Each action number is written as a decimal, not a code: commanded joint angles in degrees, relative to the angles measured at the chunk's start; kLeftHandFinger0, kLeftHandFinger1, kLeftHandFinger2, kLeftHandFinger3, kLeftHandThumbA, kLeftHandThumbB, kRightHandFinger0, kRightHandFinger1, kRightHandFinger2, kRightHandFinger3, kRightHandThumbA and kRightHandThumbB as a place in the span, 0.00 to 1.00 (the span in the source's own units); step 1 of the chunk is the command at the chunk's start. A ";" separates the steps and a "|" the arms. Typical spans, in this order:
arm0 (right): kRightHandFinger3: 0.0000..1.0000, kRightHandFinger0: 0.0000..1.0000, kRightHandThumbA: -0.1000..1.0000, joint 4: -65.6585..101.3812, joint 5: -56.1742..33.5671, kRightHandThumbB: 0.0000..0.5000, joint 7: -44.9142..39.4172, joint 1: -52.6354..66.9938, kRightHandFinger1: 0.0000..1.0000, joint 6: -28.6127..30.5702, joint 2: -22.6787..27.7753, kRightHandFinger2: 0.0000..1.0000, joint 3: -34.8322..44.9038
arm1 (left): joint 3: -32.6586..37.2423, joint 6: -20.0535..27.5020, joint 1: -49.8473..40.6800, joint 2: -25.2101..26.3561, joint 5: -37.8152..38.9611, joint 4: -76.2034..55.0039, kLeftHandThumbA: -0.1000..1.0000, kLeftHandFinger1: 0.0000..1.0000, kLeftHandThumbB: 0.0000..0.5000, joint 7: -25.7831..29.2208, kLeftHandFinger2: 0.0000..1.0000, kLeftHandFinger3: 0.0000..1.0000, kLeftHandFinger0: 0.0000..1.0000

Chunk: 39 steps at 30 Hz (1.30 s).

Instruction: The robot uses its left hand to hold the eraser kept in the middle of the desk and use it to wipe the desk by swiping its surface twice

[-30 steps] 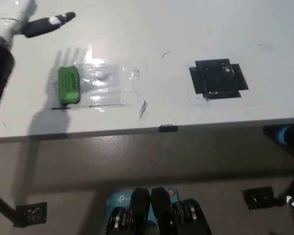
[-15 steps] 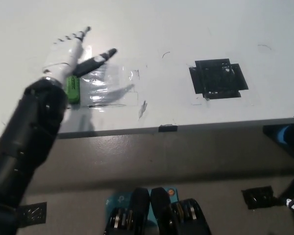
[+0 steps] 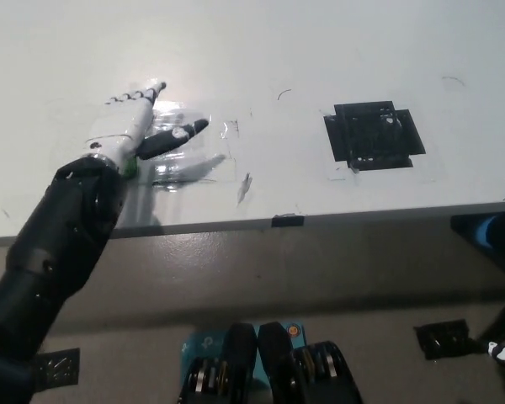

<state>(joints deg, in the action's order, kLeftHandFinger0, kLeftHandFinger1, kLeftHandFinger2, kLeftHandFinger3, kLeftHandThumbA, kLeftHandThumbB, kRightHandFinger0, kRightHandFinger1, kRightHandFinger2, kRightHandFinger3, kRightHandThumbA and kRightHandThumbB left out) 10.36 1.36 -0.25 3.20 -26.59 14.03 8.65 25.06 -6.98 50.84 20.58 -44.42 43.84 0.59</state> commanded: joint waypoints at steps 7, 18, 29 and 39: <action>0.97 1.00 1.00 2.18 0.12 0.20 -0.17 -0.41 1.00 -0.34 0.61 0.97 0.45 | 2.03 2.38 3.92 4.93 -2.84 -1.20 1.00 1.00 0.43 1.57 1.00 1.00 1.00; 0.99 1.00 1.00 3.11 0.32 0.25 -0.07 0.68 1.00 -0.34 1.29 0.97 0.93 | 2.75 2.71 2.43 1.06 -2.08 1.87 1.00 1.00 0.48 3.96 1.00 1.00 1.00; 0.97 1.00 1.00 2.98 -0.41 0.18 0.17 1.14 1.00 -0.30 0.53 0.97 1.69 | 3.74 4.11 0.57 -1.41 -1.83 8.24 1.00 1.00 0.52 6.03 1.00 1.00 1.00; 1.00 1.00 1.00 2.92 -0.55 0.11 -0.20 1.88 1.00 0.80 0.55 1.00 1.76 | 4.25 4.61 0.02 0.53 -1.82 11.46 1.00 1.00 0.49 6.11 1.00 1.00 1.00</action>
<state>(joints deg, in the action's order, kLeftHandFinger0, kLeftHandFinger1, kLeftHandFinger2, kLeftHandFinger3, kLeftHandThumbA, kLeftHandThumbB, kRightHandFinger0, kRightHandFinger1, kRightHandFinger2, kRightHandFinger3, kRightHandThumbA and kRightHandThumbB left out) 11.68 1.21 -0.25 4.63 -26.59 14.02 9.58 29.25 -2.42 50.44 18.83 -46.55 54.49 7.02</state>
